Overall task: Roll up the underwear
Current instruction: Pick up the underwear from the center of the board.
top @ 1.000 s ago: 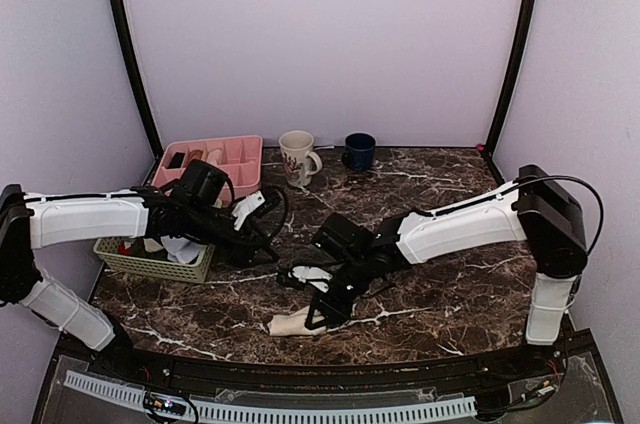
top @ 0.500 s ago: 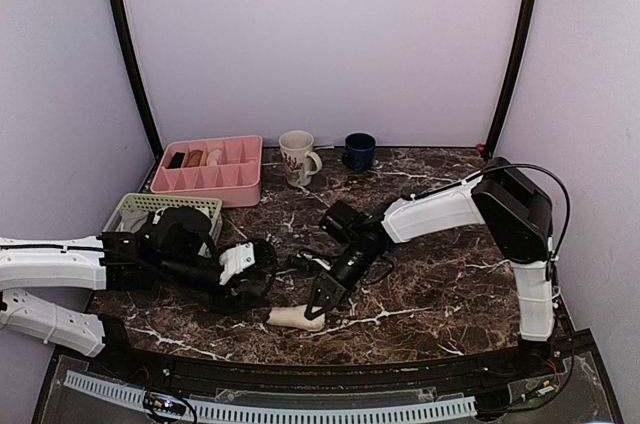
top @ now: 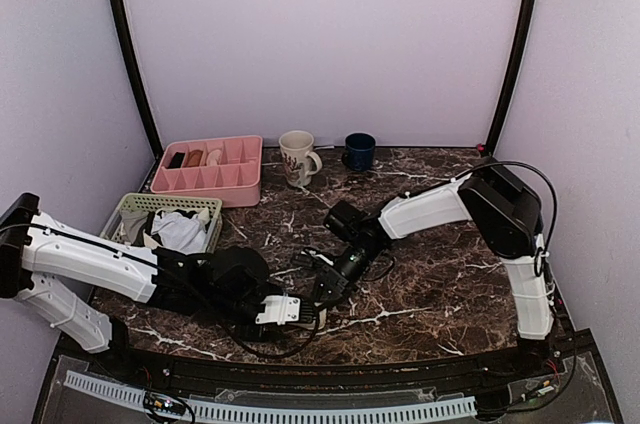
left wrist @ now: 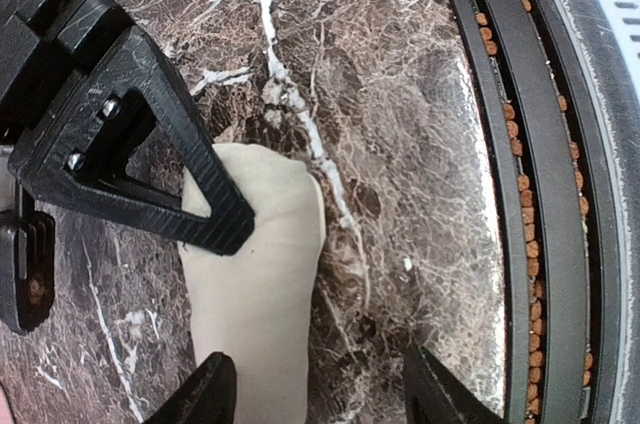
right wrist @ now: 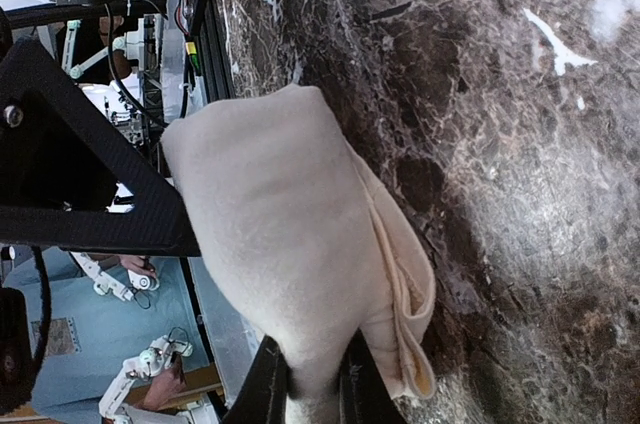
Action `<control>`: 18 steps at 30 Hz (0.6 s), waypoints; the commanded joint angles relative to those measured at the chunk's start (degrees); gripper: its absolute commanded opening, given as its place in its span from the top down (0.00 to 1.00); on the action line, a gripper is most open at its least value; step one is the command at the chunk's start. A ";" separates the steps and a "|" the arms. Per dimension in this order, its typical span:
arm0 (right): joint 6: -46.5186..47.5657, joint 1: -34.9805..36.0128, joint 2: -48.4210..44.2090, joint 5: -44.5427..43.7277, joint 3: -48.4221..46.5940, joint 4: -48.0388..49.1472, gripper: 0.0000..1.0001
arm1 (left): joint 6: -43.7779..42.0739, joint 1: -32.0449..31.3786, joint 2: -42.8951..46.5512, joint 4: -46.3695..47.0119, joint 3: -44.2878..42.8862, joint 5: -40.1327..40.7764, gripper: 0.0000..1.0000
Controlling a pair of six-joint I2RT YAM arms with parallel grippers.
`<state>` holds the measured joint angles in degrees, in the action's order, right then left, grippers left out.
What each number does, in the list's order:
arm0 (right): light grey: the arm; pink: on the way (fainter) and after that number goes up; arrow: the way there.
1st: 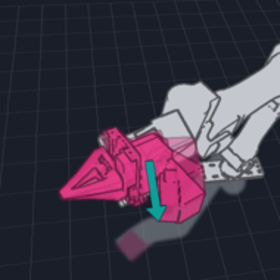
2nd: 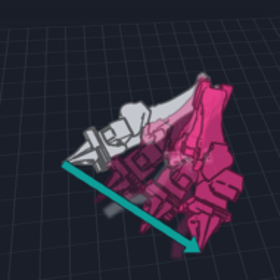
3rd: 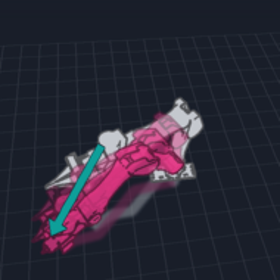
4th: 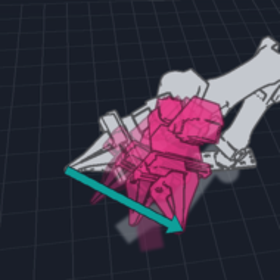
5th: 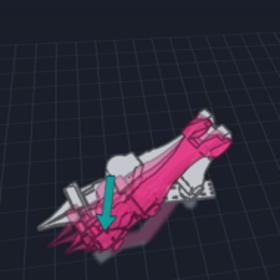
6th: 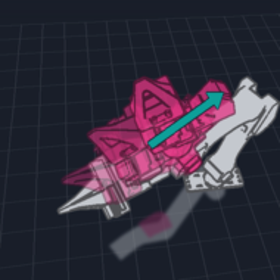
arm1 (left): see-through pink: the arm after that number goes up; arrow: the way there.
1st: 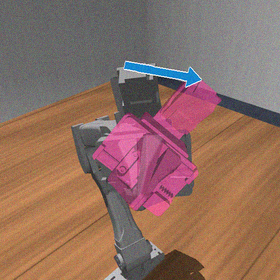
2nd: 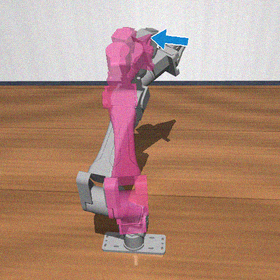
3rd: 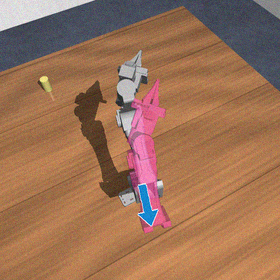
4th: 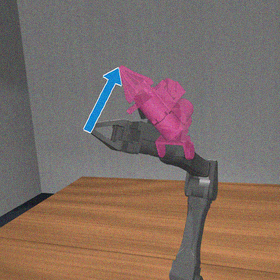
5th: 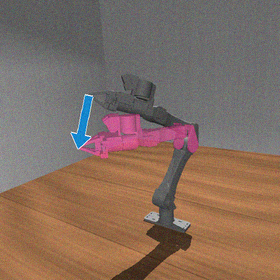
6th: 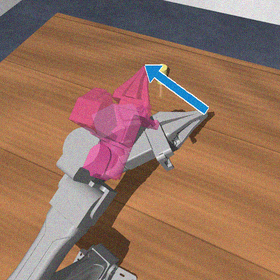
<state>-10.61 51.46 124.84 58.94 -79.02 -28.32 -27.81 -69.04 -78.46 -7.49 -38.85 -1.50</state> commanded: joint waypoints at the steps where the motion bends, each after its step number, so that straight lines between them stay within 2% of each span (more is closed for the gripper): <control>1: 0.73 -0.61 3.57 -6.78 -0.21 -3.62 1.00 | -3.82 -0.48 -2.20 2.00 -3.04 2.20 0.40; 18: 2.79 -1.74 5.74 -9.63 -2.05 -6.80 1.00 | -7.71 -0.49 -15.02 -1.37 -5.97 4.57 0.42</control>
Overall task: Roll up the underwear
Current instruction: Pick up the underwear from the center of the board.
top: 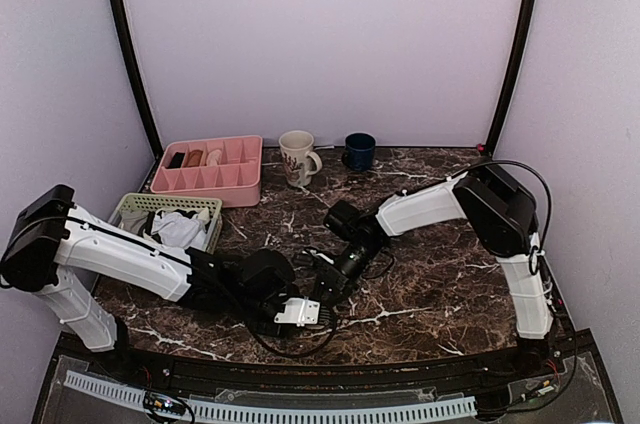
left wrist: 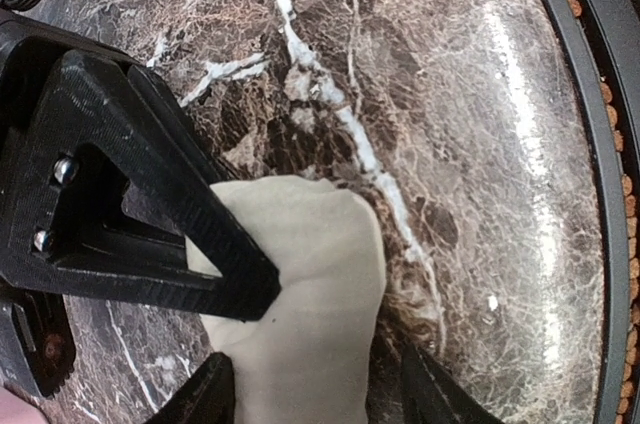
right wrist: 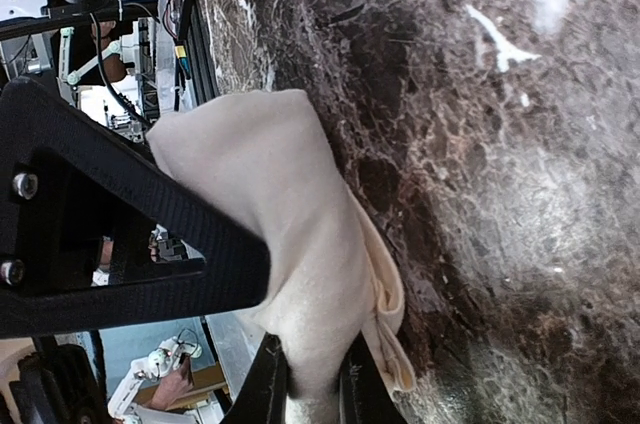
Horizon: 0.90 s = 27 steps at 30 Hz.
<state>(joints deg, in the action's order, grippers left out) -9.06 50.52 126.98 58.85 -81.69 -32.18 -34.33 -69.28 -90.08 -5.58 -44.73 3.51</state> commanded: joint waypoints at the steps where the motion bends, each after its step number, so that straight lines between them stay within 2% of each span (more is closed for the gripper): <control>1: 1.24 -0.92 3.86 -9.61 0.46 -3.08 1.00 | -1.19 -0.25 -4.35 -3.66 -0.30 -0.03 0.42; 7: 2.24 -1.24 4.55 -10.17 -1.00 -4.98 1.00 | -1.07 0.03 -8.00 -4.88 -0.94 1.47 0.47; 10: 2.76 -1.47 4.49 -10.32 -1.59 -5.71 0.99 | -0.55 1.15 -9.08 -6.34 -0.97 0.02 0.57; 13: 2.93 -1.78 3.34 -10.27 -1.70 -5.94 0.85 | -0.02 2.98 -8.01 -6.72 0.09 -2.83 0.69; 18: -1.60 -4.80 -2.20 -9.33 1.42 -1.39 0.51 | 0.72 5.55 -5.34 -7.72 1.43 -6.74 0.98; 20: -2.89 -6.24 -5.10 -9.30 2.20 -0.38 0.39 | 1.11 6.00 -3.98 -8.10 1.74 -8.23 1.00; 25: -4.50 -8.50 -11.47 -12.48 2.16 -1.04 0.28 | 7.86 9.54 -0.04 -9.26 -0.62 -12.95 1.00; 27: -5.53 -9.65 -14.70 -14.73 2.89 -0.57 0.18 | 12.16 11.96 2.81 -9.02 -1.74 -14.32 1.00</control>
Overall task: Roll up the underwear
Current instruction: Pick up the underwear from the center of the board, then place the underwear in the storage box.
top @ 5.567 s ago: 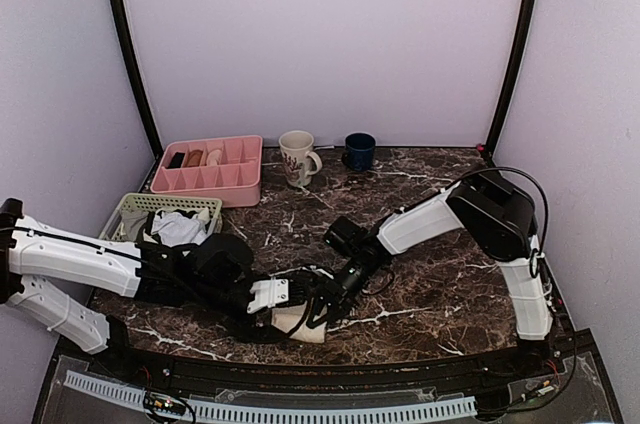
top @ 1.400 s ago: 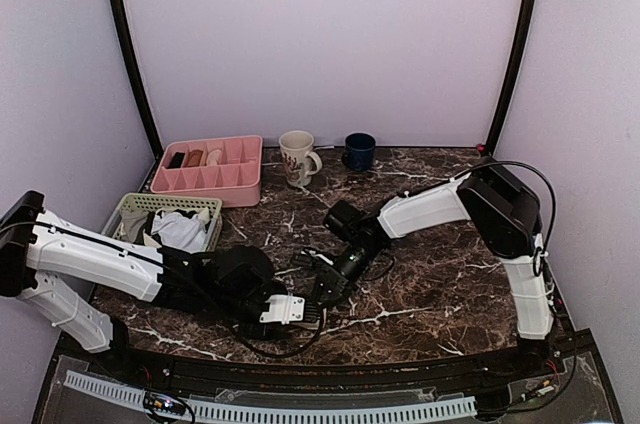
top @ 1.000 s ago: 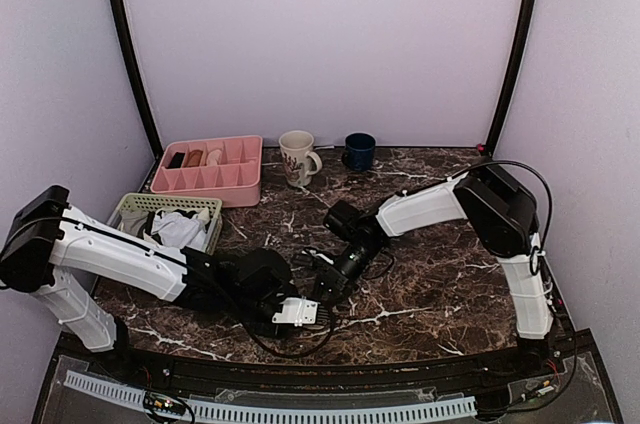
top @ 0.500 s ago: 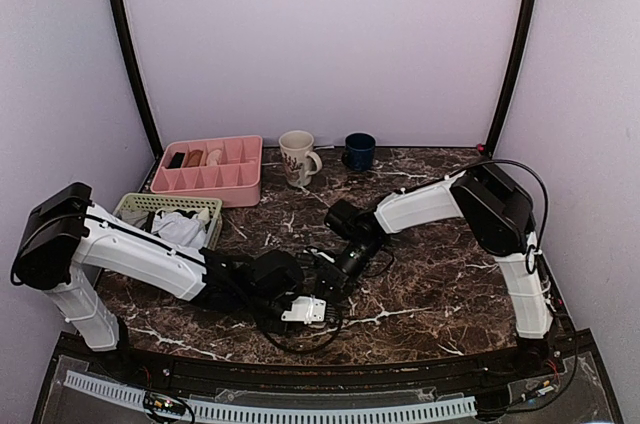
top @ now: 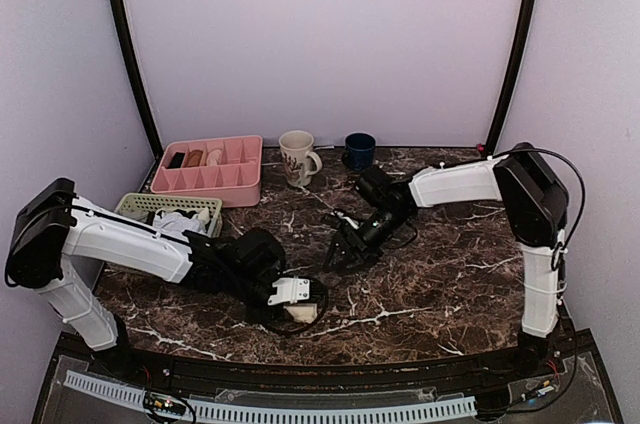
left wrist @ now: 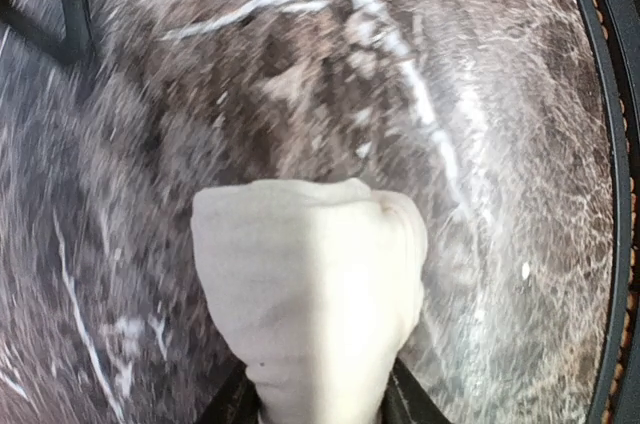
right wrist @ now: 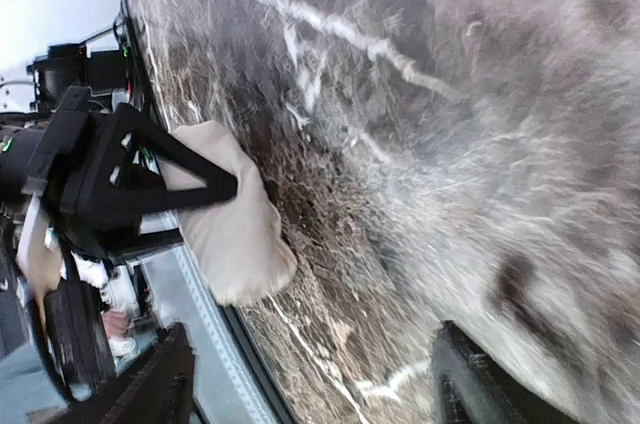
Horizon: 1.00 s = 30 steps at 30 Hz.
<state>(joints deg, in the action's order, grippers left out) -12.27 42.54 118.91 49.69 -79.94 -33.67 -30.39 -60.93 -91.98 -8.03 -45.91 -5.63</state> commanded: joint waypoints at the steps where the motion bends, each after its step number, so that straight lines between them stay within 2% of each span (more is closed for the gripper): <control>1: -2.63 -2.23 -8.33 -6.66 1.64 1.04 0.07 | 10.22 5.25 6.07 -6.72 -1.56 -5.64 1.00; 2: -2.70 -2.67 -10.05 -7.37 2.23 1.43 0.00 | 12.26 6.25 7.33 -7.09 -2.63 -5.68 1.00; 9: -1.63 -6.42 -21.47 -14.41 2.97 0.24 0.01 | 24.57 18.80 14.16 -10.65 -12.82 -5.92 1.00; 12: -1.99 -7.36 -26.85 -18.52 3.46 0.69 0.01 | 28.08 23.74 15.30 -12.01 -17.67 -2.13 1.00; 14: -3.22 -7.88 -32.14 -21.21 4.72 1.95 0.01 | 29.15 26.83 14.63 -13.95 -22.18 4.58 1.00; 18: -7.70 -9.49 -42.74 -25.52 10.21 8.23 0.01 | 31.54 33.52 9.05 -20.53 -33.76 14.88 1.00; 21: -15.16 -10.20 -52.02 -30.89 18.19 16.00 0.01 | 32.49 37.24 3.99 -25.08 -40.81 21.05 1.00; 25: -19.39 -10.52 -61.61 -38.15 25.52 22.55 0.01 | 34.24 43.12 -3.81 -31.19 -50.28 20.29 1.00; 27: -19.39 -10.55 -63.67 -38.15 27.30 23.67 0.01 | 33.19 44.01 -8.01 -32.68 -54.87 22.85 1.00; 30: -19.42 -10.80 -63.53 -42.85 27.56 21.88 0.01 | 31.85 44.62 -14.30 -32.12 -60.24 25.25 1.00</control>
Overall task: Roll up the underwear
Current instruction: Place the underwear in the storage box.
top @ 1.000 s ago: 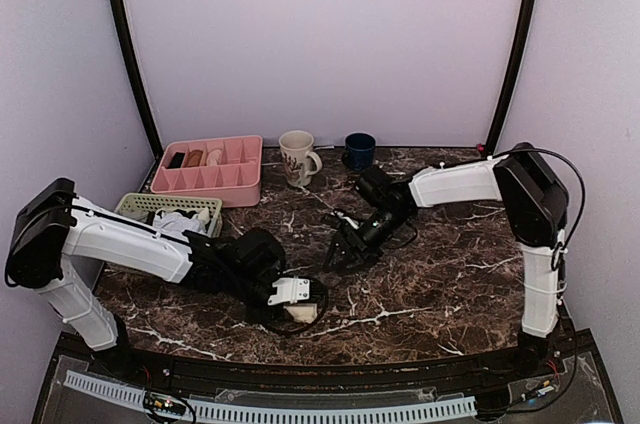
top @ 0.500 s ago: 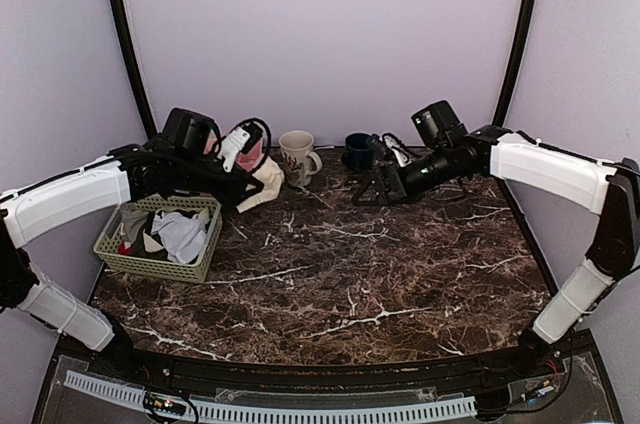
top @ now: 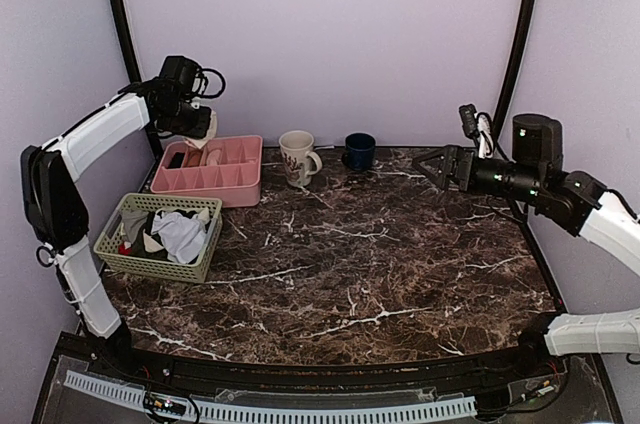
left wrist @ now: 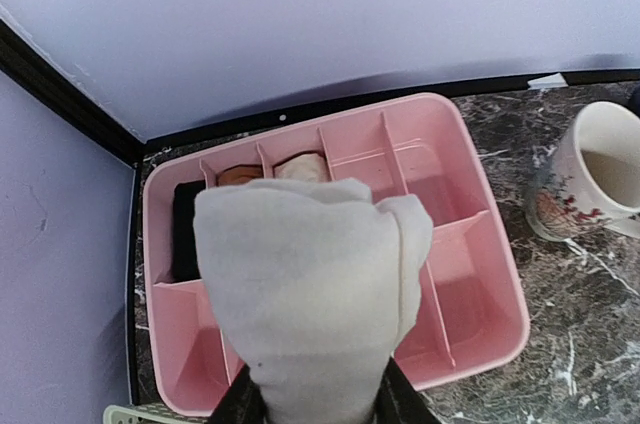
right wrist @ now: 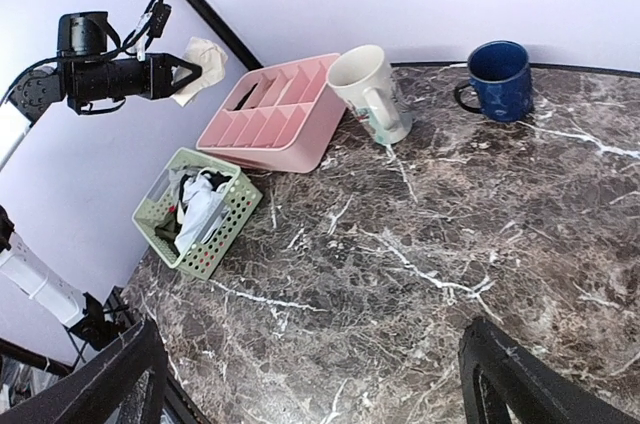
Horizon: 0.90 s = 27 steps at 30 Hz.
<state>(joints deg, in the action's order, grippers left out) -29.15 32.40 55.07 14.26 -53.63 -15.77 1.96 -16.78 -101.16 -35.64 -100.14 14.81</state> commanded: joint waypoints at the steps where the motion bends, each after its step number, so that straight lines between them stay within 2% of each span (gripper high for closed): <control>1: -2.65 -0.66 1.01 -7.77 0.77 2.81 0.00 | -0.59 0.62 -7.59 -4.64 -8.31 5.38 1.00; 5: -1.73 -0.76 5.03 -7.28 -1.98 -1.40 0.00 | 0.58 0.82 -18.40 -5.58 -19.36 10.87 1.00; 13: -4.16 -1.20 10.90 -5.53 -3.25 -0.04 0.00 | 2.33 0.75 -30.17 -2.80 -29.08 15.15 1.00; 18: -4.34 -1.79 14.84 -2.28 -5.19 -0.56 0.01 | 3.13 0.37 -35.41 -1.54 -32.98 15.80 1.00; 27: -4.07 -2.91 18.89 1.85 -8.42 -2.12 0.00 | 2.56 -1.11 -38.95 4.16 -33.50 12.07 1.00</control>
<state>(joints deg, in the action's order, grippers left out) -33.12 30.20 73.23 13.47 -59.90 -17.82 3.81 -16.84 -140.16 -34.85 -131.33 28.58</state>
